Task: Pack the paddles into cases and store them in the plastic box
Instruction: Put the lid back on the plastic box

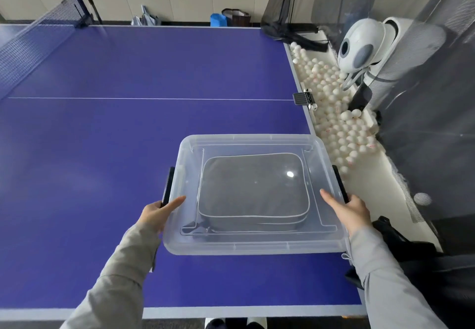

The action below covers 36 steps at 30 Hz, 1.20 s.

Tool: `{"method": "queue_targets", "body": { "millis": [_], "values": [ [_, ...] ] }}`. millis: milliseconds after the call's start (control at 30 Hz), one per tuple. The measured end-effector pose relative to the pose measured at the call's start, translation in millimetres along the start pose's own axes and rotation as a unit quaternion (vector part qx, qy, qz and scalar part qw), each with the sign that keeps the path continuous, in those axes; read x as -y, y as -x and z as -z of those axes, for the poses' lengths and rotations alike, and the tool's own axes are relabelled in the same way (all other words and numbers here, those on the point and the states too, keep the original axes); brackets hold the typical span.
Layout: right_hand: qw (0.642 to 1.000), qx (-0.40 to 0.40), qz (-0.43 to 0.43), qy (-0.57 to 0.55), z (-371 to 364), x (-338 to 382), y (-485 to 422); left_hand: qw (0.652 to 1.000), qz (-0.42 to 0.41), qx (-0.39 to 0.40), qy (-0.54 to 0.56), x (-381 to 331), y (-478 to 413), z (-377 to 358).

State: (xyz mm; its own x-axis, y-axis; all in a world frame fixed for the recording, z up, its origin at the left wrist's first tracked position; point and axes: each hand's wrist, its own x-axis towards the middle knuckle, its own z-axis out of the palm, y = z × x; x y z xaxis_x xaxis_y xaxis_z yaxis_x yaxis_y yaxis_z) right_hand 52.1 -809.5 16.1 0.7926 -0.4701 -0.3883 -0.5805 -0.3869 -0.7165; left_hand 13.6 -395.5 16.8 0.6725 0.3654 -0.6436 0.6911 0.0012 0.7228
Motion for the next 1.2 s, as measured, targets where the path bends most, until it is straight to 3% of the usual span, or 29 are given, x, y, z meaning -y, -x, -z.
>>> {"method": "queue_targets", "body": {
  "millis": [100,167,233,367,800,1200],
  "values": [
    [0.994,-0.061,0.078,0.050,-2.5,4.7,6.2,0.992,-0.090,-0.085,0.003,5.2,5.8,-12.3],
    [0.986,-0.083,0.118,0.084,-4.4,6.3,9.4,0.977,-0.156,-0.134,-0.056,7.8,11.1,-19.5],
    [0.982,-0.088,0.129,0.103,-5.2,7.0,11.6,0.964,-0.203,-0.141,-0.098,8.1,12.7,-24.2],
    [0.977,-0.086,0.147,0.125,-5.9,5.9,12.9,0.967,-0.209,-0.116,-0.091,8.6,12.3,-24.3],
    [0.961,-0.087,0.204,0.162,-5.5,8.8,16.1,0.935,-0.274,-0.147,-0.171,8.6,10.7,-25.7],
    [0.971,-0.066,0.180,0.140,-4.5,11.1,22.5,0.969,-0.212,-0.107,-0.070,10.0,14.2,-27.5]
  ]
}}
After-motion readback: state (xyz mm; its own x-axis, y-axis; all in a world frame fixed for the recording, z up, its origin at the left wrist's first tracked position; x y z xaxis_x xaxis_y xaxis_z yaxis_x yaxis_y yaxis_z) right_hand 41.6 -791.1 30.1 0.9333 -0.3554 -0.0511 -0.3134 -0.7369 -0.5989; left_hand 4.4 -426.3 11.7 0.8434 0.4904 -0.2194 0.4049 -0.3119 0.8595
